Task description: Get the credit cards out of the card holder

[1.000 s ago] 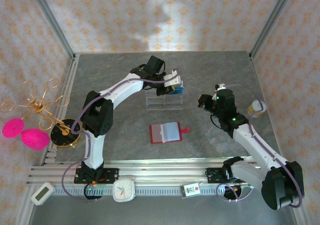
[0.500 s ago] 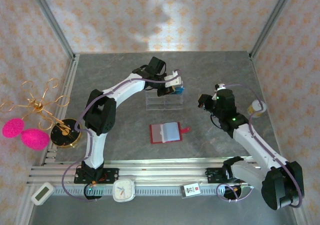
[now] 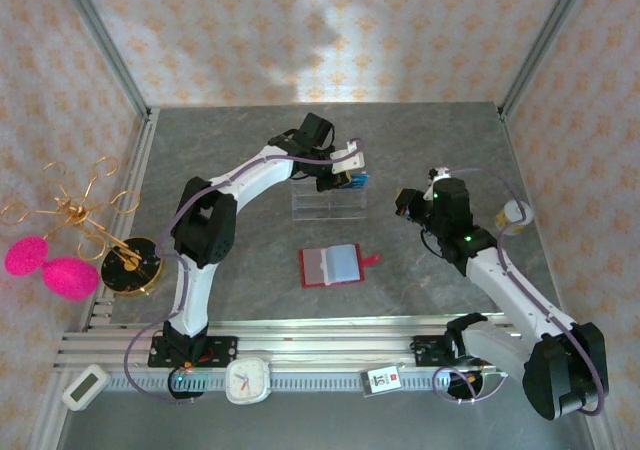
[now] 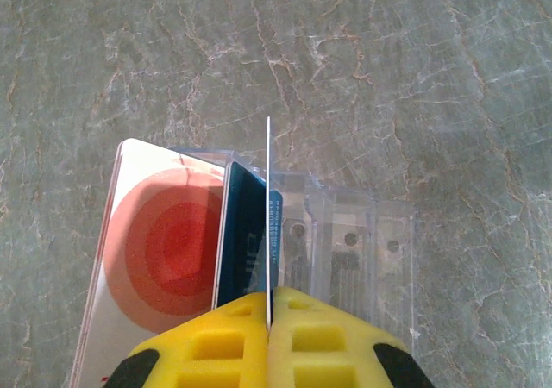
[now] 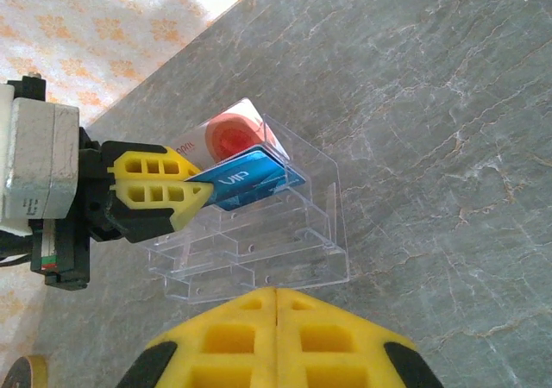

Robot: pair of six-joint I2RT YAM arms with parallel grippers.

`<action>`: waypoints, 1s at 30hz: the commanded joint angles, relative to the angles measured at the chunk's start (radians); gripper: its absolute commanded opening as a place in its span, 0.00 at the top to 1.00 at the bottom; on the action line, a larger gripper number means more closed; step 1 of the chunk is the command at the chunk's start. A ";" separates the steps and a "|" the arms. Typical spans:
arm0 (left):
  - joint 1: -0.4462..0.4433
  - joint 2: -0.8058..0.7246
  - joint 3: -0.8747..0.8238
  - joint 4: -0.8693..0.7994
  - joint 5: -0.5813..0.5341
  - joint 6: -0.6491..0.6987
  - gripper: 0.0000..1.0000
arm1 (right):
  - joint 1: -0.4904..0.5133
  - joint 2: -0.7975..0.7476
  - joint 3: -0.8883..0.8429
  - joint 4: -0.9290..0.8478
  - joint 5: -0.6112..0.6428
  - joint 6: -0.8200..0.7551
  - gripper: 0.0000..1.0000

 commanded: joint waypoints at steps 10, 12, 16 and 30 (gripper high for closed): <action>0.008 -0.048 0.010 0.038 -0.036 -0.131 0.78 | -0.009 -0.029 0.019 0.020 -0.024 -0.012 0.74; 0.014 -0.092 -0.016 0.081 -0.010 -0.169 0.77 | -0.009 -0.030 0.016 0.018 -0.030 -0.020 0.64; 0.028 -0.264 -0.151 0.279 0.102 -0.315 0.75 | -0.008 -0.008 0.002 0.023 -0.072 -0.038 0.51; 0.034 -0.841 -1.011 1.254 -0.191 -1.035 0.01 | 0.000 -0.058 -0.072 0.094 0.130 0.014 0.05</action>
